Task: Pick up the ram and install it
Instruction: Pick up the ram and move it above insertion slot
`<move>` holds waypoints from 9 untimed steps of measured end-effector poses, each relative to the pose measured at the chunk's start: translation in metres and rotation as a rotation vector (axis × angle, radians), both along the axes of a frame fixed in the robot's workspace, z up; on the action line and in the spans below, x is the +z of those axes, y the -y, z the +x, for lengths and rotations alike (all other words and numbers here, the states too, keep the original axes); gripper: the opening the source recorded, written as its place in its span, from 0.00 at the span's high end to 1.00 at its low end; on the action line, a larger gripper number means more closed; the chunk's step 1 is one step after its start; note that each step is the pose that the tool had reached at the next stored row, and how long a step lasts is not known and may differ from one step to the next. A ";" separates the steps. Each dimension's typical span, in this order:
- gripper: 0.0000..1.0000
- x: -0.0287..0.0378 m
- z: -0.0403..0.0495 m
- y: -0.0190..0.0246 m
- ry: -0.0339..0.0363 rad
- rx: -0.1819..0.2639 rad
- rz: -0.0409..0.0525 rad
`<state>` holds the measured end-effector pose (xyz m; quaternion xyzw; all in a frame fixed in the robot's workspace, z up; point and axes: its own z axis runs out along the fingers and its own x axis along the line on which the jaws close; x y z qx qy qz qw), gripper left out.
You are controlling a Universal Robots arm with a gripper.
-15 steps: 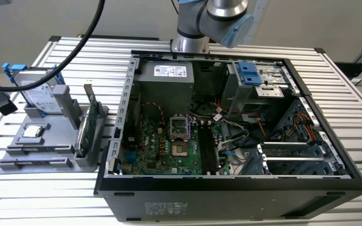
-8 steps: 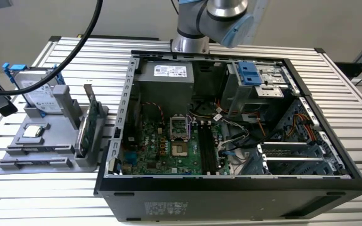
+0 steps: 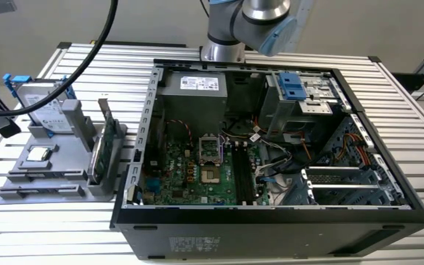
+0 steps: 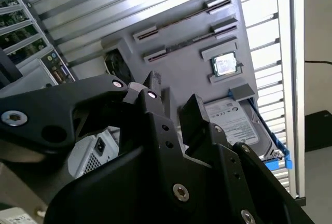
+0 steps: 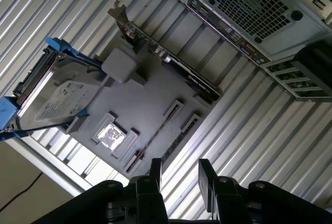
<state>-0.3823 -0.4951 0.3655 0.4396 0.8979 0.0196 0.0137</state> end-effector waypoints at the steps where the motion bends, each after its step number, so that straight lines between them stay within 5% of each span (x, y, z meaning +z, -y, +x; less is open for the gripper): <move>1: 0.00 -0.0003 0.0000 0.0000 0.0000 -0.004 -0.0002; 9: 0.00 -0.0028 0.0000 -0.0003 0.0000 -0.029 -0.0028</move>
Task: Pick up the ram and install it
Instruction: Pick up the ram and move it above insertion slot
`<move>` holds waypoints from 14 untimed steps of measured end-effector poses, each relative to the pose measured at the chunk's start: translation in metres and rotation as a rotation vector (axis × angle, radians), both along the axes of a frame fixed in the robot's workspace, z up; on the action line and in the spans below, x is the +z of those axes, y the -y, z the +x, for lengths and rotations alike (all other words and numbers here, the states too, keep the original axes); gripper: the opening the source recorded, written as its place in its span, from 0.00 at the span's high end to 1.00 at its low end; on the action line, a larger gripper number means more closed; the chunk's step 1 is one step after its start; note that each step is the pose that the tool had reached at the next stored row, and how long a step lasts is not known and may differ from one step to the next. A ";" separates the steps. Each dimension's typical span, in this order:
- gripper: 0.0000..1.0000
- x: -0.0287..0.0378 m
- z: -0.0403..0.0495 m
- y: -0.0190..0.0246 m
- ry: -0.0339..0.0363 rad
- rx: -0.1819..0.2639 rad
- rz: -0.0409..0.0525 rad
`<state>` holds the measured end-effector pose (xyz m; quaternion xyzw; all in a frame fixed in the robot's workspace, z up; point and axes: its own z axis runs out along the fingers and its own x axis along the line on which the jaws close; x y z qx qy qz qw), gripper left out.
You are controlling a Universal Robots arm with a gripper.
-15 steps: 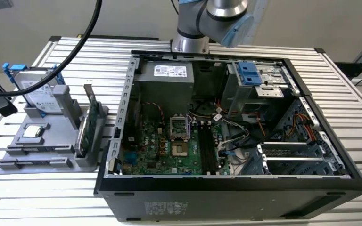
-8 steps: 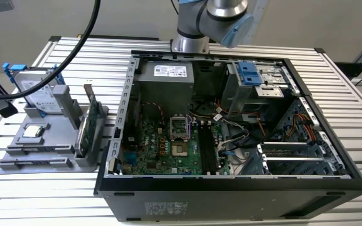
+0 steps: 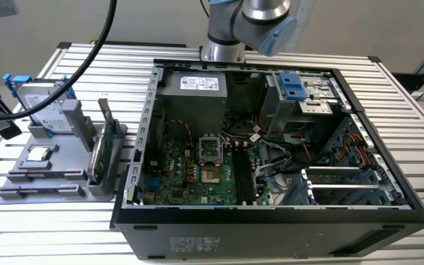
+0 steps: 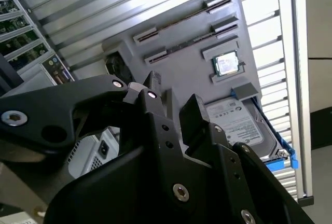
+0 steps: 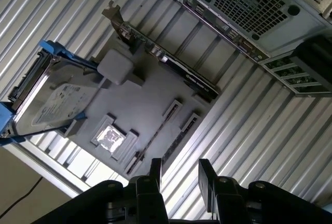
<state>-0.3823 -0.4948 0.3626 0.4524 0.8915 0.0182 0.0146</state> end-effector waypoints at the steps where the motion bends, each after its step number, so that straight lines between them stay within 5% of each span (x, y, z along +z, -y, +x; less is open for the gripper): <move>1: 0.00 -0.0004 -0.0001 -0.0002 0.0000 -0.001 -0.0001; 14: 0.00 -0.0061 0.0000 -0.0014 -0.0001 -0.022 -0.0057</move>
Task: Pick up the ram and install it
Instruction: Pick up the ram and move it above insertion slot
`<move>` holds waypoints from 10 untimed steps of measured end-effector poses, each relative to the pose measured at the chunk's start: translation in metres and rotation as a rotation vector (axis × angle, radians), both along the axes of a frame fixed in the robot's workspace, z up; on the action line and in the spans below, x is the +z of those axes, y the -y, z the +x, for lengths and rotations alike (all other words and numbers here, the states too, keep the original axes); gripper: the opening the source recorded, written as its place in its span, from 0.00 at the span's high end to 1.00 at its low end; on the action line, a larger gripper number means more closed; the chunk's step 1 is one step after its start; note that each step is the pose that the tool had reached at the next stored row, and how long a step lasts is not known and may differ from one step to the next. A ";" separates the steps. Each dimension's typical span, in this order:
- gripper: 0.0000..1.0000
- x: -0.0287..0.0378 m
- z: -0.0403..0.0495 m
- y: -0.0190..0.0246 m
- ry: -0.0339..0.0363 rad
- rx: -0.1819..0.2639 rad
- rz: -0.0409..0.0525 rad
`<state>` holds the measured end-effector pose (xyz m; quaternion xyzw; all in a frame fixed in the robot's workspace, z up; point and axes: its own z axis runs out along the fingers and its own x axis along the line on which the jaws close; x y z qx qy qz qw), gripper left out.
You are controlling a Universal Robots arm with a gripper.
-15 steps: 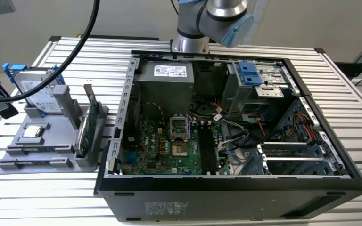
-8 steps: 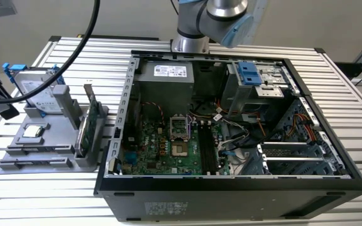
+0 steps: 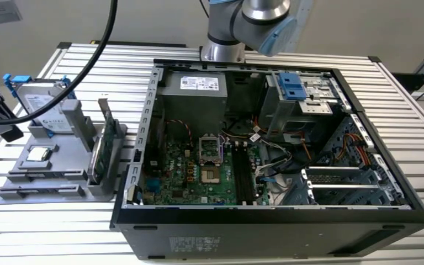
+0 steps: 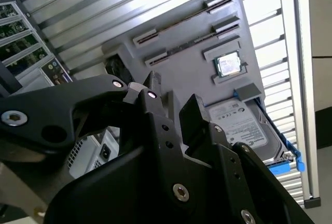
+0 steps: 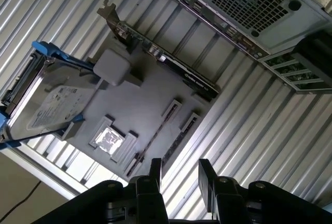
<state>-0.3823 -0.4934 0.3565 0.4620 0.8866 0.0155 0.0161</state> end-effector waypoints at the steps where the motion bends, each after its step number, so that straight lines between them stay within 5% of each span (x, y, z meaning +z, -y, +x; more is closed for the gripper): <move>1: 0.00 -0.0005 0.0000 0.0000 0.0000 -0.004 -0.0003; 10: 0.00 -0.0032 0.0000 0.0000 0.0000 -0.051 -0.0010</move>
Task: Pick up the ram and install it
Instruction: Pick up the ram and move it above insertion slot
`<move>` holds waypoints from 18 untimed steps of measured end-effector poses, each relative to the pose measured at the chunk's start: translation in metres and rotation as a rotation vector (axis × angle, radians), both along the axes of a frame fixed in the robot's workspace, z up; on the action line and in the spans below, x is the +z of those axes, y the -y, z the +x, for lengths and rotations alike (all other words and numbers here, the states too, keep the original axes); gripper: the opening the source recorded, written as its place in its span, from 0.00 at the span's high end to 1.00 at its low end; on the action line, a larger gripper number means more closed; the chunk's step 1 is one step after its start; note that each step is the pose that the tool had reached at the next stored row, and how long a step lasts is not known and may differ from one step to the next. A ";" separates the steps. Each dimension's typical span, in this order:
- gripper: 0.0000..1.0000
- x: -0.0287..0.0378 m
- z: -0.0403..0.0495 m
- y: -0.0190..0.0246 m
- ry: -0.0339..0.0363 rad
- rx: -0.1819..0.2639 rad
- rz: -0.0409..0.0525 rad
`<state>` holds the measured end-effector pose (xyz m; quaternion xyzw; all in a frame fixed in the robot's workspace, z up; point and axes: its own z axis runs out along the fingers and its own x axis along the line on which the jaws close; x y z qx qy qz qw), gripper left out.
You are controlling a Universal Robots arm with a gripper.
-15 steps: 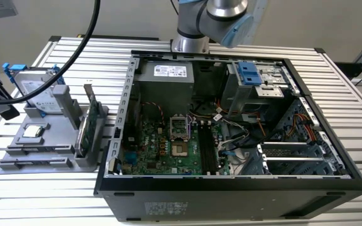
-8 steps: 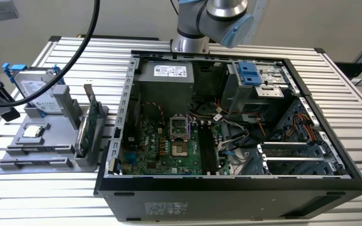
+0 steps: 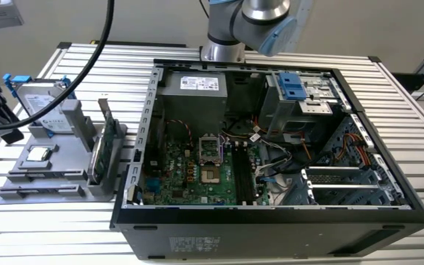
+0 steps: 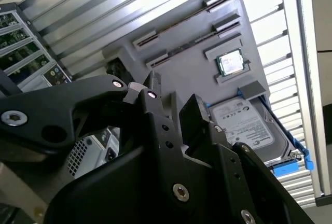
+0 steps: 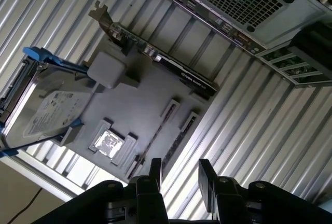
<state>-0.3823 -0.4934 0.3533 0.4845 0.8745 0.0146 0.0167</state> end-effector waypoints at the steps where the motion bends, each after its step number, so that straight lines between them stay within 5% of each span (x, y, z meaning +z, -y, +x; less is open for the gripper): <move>1: 0.00 -0.0003 0.0000 0.0000 0.0000 -0.005 0.0000; 18: 0.00 -0.0048 0.0000 0.0000 0.0001 -0.082 -0.0019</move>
